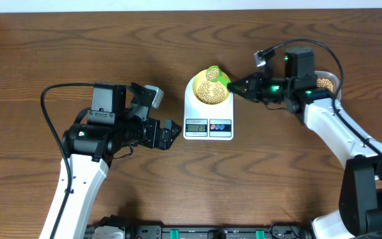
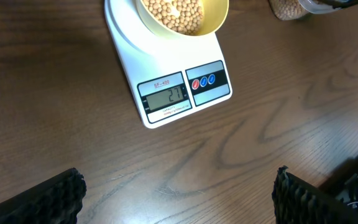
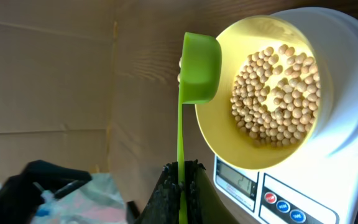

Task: Scoop item into bowl and weigh 50g on scale
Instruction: 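Carry the scoop leftward over the yellow bowl with the right gripper, then tip the scoop to pour soybeans into the yellow bowl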

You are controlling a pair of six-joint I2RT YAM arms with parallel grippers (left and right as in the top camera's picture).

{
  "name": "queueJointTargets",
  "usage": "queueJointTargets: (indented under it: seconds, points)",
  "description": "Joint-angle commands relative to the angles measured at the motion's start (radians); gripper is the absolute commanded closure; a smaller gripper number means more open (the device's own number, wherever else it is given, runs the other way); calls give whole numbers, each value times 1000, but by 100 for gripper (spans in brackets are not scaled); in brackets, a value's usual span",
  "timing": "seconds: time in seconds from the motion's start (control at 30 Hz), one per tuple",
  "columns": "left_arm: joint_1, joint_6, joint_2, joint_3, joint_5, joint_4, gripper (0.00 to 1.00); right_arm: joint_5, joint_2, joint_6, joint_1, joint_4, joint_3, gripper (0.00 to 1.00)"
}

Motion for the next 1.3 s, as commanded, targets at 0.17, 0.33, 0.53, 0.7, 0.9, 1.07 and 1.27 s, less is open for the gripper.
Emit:
queueJointTargets:
  seconds: [0.17, 0.33, 0.53, 0.7, 0.9, 1.07, 1.27]
  points:
    - [-2, 17, 0, 2, 16, -2, 2, 129, -3, -107, 52, -61, 31, 99]
    - [-2, 18, 0, 2, 16, -2, 2, 248, -10, -203, 76, -227, 98, 98]
    - [-2, 18, 0, 2, 16, -2, 2, 338, -10, -293, 122, -328, 168, 99]
    - [-2, 18, 0, 2, 16, -2, 2, 434, -10, -326, 159, -377, 212, 99]
    - [-2, 18, 0, 2, 16, -2, 2, 517, -10, -367, 182, -433, 251, 99]
    - [-2, 18, 0, 2, 16, -2, 2, 578, -10, -397, 203, -478, 280, 99]
    - [-2, 18, 0, 2, 16, -2, 2, 590, -11, -409, 212, -492, 295, 99]
